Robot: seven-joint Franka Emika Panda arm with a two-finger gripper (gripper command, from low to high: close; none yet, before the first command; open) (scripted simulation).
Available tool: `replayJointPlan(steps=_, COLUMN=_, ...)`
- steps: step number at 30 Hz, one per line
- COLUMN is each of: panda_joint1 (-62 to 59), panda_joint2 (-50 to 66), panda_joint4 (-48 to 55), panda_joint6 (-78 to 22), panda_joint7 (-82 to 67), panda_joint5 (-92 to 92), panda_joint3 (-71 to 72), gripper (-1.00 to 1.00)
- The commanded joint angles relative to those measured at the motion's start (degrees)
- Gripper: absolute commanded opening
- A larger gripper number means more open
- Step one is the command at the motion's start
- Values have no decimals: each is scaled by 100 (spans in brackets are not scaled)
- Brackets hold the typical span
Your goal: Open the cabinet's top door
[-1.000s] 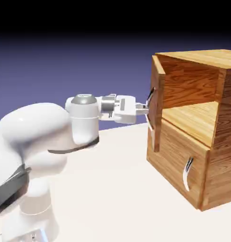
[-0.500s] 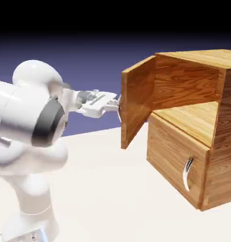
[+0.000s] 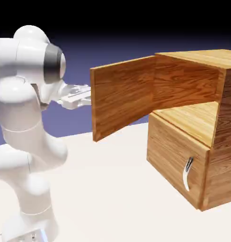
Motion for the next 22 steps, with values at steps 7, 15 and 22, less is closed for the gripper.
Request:
replayJointPlan(steps=7, panda_joint1=31, panda_joint2=-1399, panda_joint4=1440, panda_joint6=-458, panda_joint7=289, panda_joint5=1002, panda_joint3=34, gripper=-100)
replayJointPlan(steps=15, panda_joint1=-41, panda_joint2=-2786, panda_joint4=3101, panda_joint6=-1032, panda_joint7=331, panda_joint5=1786, panda_joint3=-40, gripper=-100)
replayJointPlan(steps=22, panda_joint1=-150, panda_joint2=-3774, panda_joint4=4406, panda_joint6=-1521, panda_joint7=208, panda_joint5=2198, panda_joint3=-142, gripper=-100)
